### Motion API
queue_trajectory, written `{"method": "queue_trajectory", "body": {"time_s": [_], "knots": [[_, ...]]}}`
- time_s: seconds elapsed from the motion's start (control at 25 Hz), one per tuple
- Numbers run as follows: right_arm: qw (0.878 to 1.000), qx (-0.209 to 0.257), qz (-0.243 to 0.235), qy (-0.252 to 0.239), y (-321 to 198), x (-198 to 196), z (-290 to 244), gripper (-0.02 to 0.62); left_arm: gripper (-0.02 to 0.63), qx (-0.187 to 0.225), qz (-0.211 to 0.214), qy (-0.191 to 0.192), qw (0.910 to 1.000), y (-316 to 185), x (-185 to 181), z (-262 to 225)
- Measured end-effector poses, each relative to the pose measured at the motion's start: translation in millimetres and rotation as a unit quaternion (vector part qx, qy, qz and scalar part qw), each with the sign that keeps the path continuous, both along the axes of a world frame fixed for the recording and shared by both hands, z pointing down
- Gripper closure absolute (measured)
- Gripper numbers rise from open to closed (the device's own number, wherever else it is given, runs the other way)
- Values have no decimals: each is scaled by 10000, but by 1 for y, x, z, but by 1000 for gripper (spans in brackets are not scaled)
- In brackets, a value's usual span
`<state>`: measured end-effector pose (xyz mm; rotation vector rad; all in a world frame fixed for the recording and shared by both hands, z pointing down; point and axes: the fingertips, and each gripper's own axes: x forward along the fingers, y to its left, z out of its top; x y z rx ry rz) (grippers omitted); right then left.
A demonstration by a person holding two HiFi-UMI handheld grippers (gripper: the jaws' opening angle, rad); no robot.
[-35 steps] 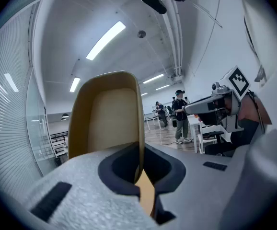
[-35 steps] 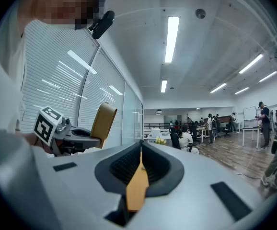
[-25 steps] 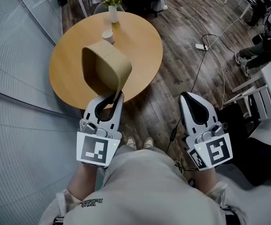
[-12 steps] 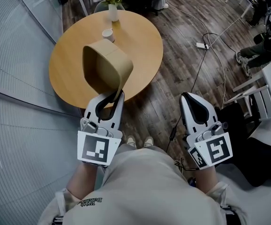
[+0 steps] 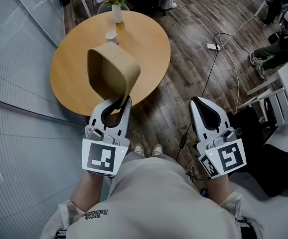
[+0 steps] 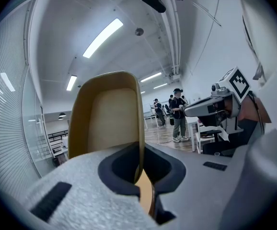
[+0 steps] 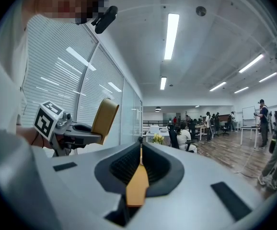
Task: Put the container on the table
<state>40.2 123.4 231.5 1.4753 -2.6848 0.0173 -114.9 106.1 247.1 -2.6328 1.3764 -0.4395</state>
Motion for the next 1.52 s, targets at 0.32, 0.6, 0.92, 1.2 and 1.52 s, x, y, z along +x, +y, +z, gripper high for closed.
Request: {"method": "queue_trajectory", "body": {"time_s": [0.32,0.6,0.92,1.2,1.52], "knots": [[10000,-76,-58,-12,-2,4,9,561,584,-96,-80,-29,9999,3,2,10],[9998,-129,-144,2,-3,10,17,561,584,-127,-253,-41,9996,1,4,15],[9997,-132,-172,-93,-3,31,21,561,584,-155,-303,-74,9994,3,26,18],[9995,-33,-179,-242,-3,52,20,561,584,-129,-288,-209,9993,4,46,19],[9988,-86,-173,-449,3,63,21,561,584,-63,-142,-376,9992,6,58,19]]}}
